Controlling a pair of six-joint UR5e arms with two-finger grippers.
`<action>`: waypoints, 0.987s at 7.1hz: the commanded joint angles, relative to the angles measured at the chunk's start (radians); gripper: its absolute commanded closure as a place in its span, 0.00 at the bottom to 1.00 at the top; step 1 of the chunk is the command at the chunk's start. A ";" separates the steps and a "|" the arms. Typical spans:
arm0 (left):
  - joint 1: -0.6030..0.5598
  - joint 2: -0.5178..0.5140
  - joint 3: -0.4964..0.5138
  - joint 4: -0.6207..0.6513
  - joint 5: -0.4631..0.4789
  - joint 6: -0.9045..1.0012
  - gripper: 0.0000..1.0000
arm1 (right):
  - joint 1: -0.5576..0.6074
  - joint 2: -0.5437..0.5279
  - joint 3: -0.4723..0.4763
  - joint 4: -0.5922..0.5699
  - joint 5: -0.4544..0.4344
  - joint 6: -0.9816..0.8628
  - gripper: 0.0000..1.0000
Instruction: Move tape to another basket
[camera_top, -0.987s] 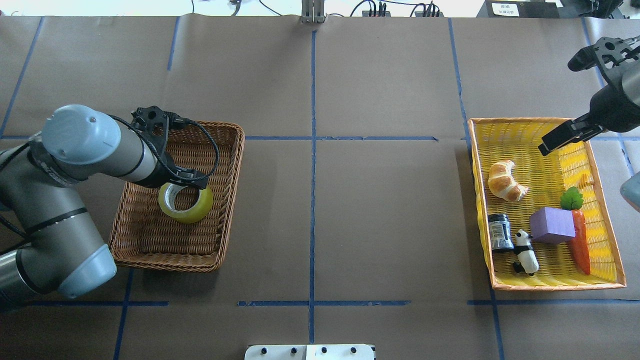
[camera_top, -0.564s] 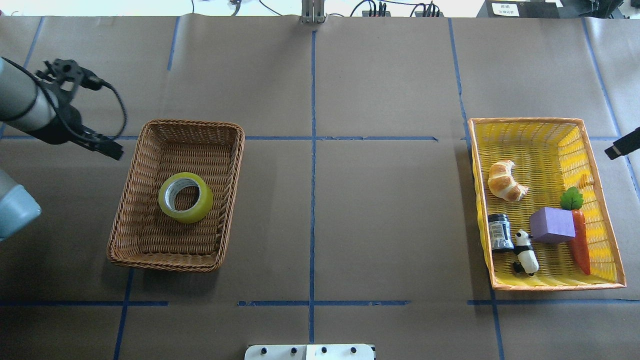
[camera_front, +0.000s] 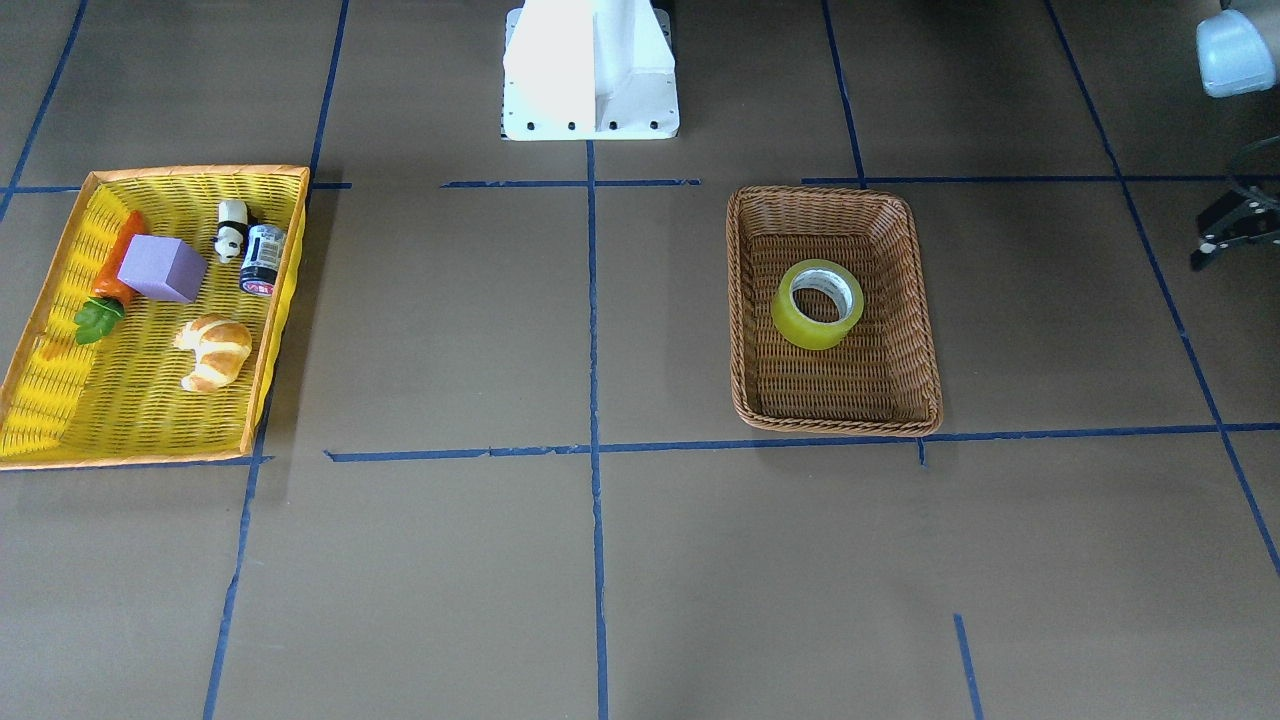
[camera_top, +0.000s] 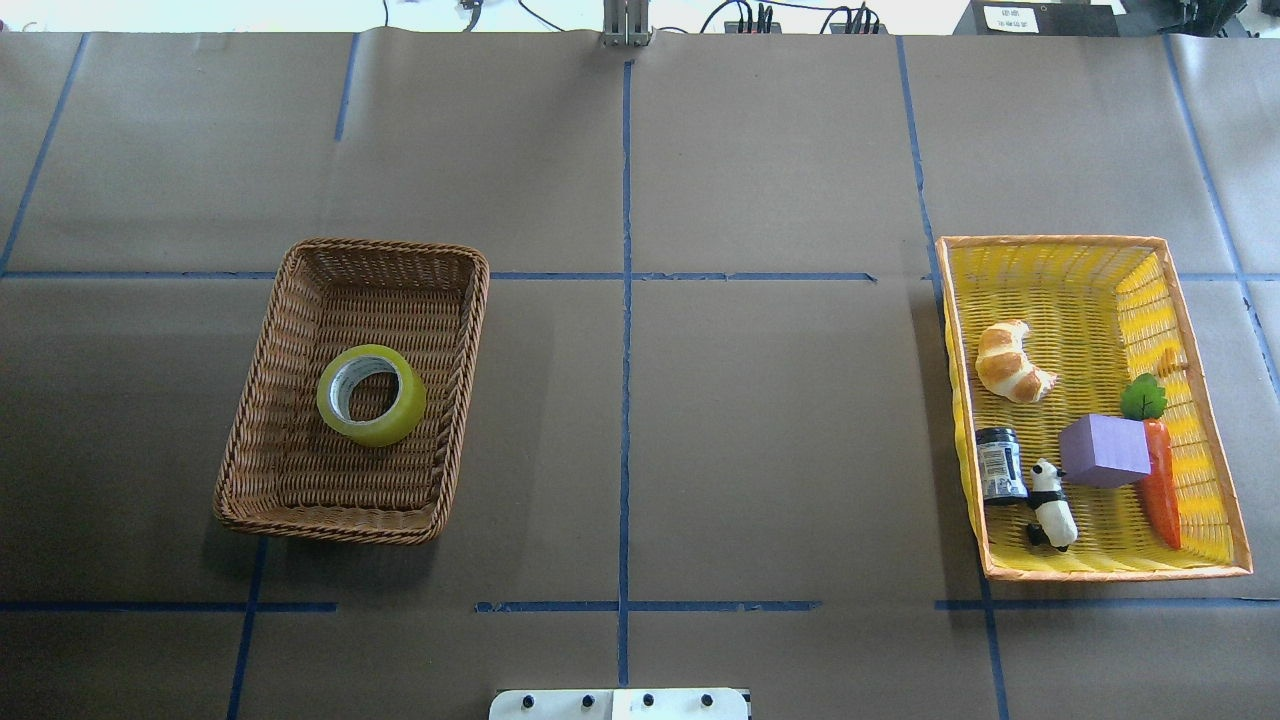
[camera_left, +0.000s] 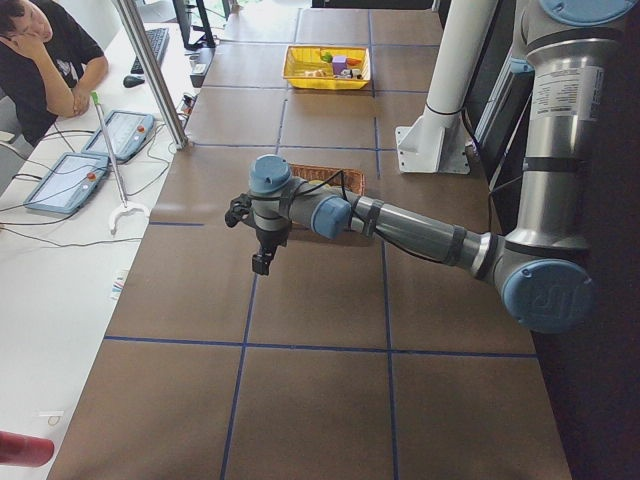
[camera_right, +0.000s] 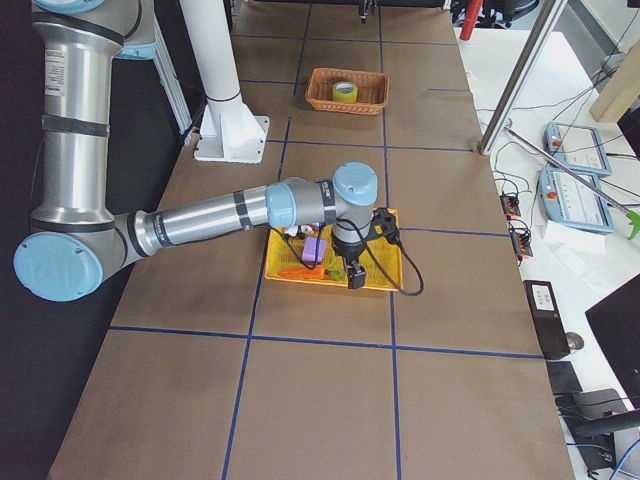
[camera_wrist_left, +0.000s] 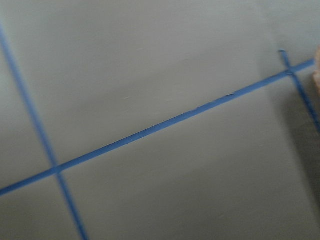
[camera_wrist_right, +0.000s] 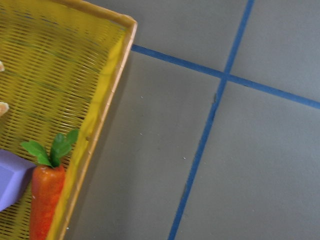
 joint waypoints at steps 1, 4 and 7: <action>-0.087 0.017 0.025 0.158 -0.013 0.101 0.00 | 0.069 -0.034 -0.055 -0.004 0.030 -0.013 0.00; -0.173 0.108 0.081 0.181 -0.017 0.261 0.00 | 0.073 -0.050 -0.054 0.002 0.030 -0.001 0.00; -0.182 0.152 0.086 0.171 -0.005 0.261 0.00 | 0.073 -0.048 -0.051 0.003 0.032 0.001 0.00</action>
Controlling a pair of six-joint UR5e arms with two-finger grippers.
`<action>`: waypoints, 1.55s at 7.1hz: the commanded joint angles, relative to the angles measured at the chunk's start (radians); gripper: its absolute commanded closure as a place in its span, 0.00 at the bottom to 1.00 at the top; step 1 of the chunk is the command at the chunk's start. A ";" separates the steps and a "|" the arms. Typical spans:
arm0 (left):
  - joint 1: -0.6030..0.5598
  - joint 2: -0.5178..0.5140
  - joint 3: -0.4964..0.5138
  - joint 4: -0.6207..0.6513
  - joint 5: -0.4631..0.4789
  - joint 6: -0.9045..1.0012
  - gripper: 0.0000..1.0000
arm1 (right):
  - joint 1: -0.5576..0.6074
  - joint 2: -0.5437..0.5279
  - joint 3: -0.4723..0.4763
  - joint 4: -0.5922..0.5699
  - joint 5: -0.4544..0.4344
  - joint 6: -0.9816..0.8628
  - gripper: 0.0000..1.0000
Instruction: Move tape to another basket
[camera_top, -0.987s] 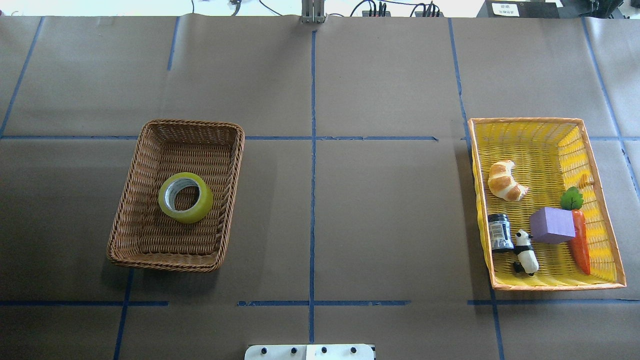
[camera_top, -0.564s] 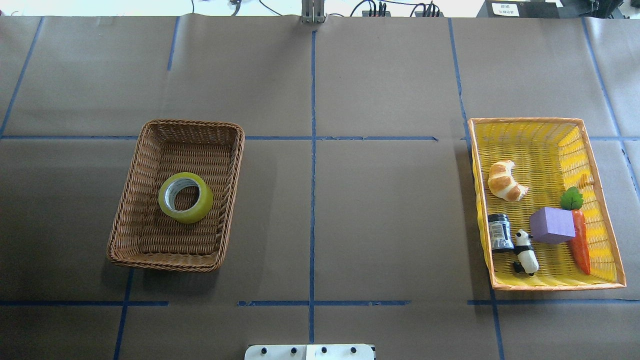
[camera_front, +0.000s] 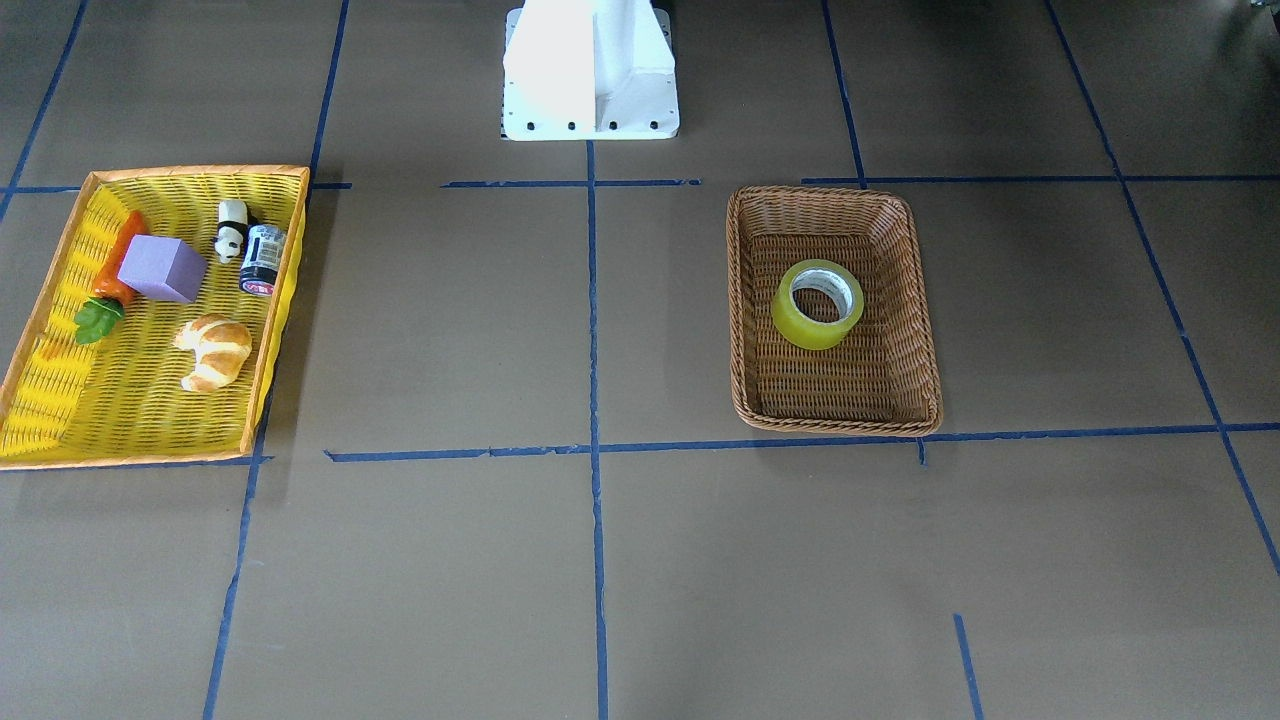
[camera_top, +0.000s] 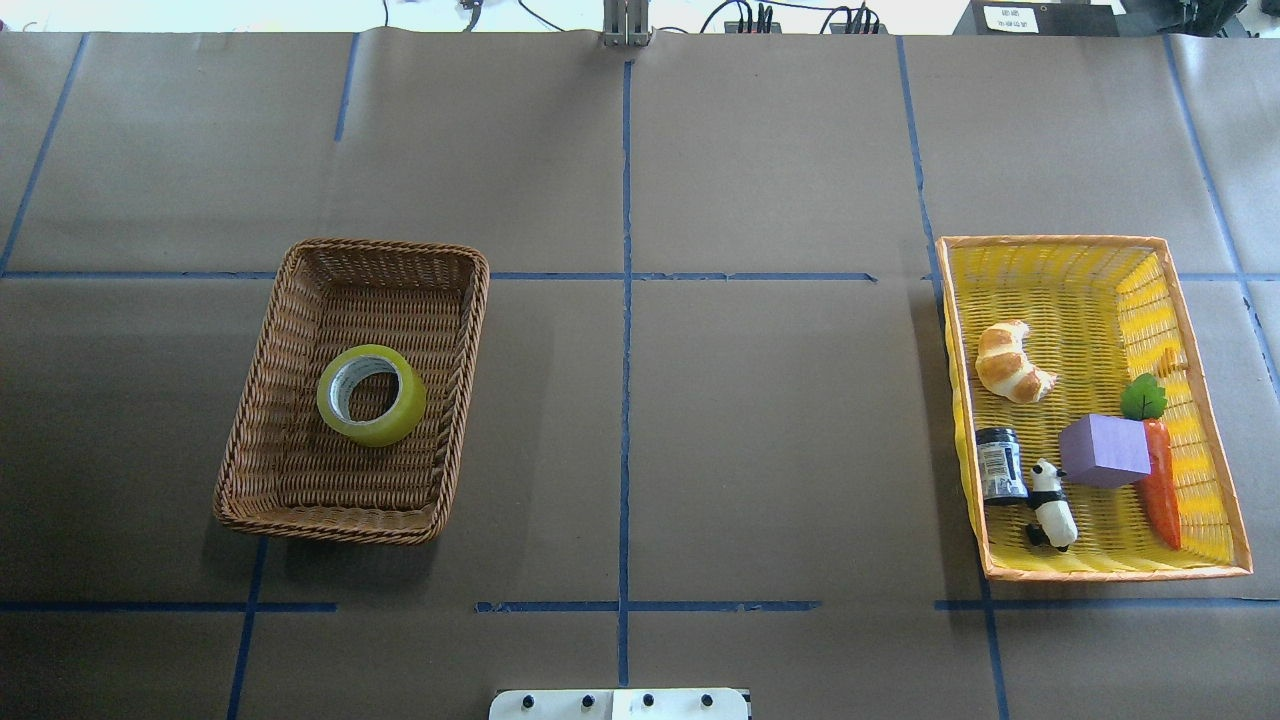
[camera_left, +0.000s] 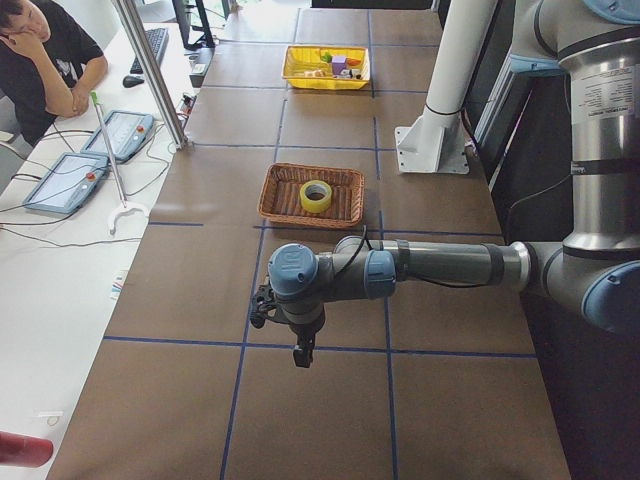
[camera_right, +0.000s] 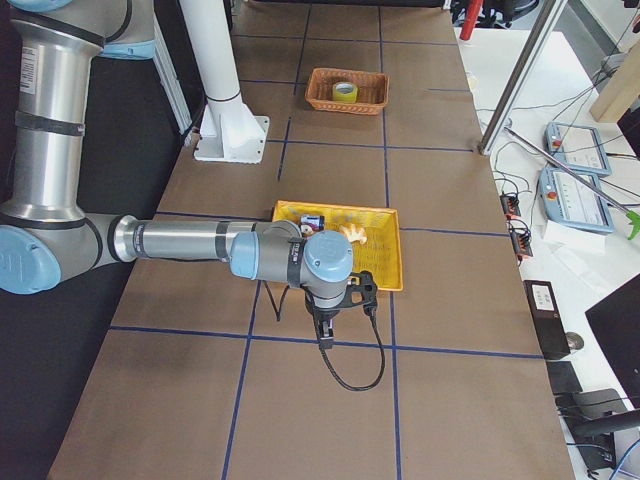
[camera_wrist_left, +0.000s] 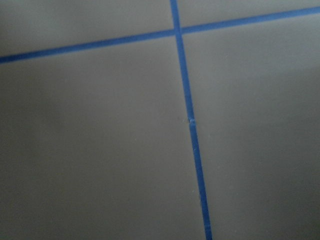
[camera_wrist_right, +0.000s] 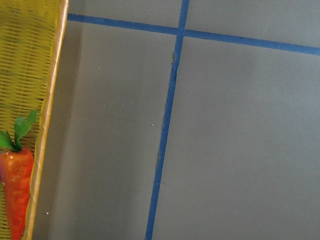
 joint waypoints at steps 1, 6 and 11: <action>-0.002 0.007 -0.009 0.000 0.009 0.005 0.00 | -0.001 -0.005 -0.002 0.003 -0.001 0.001 0.00; -0.002 0.008 -0.005 0.002 0.006 0.006 0.00 | -0.001 -0.009 -0.009 0.004 -0.003 0.005 0.00; -0.002 0.024 -0.017 -0.001 0.004 0.006 0.00 | -0.001 -0.009 -0.011 0.006 -0.003 0.005 0.00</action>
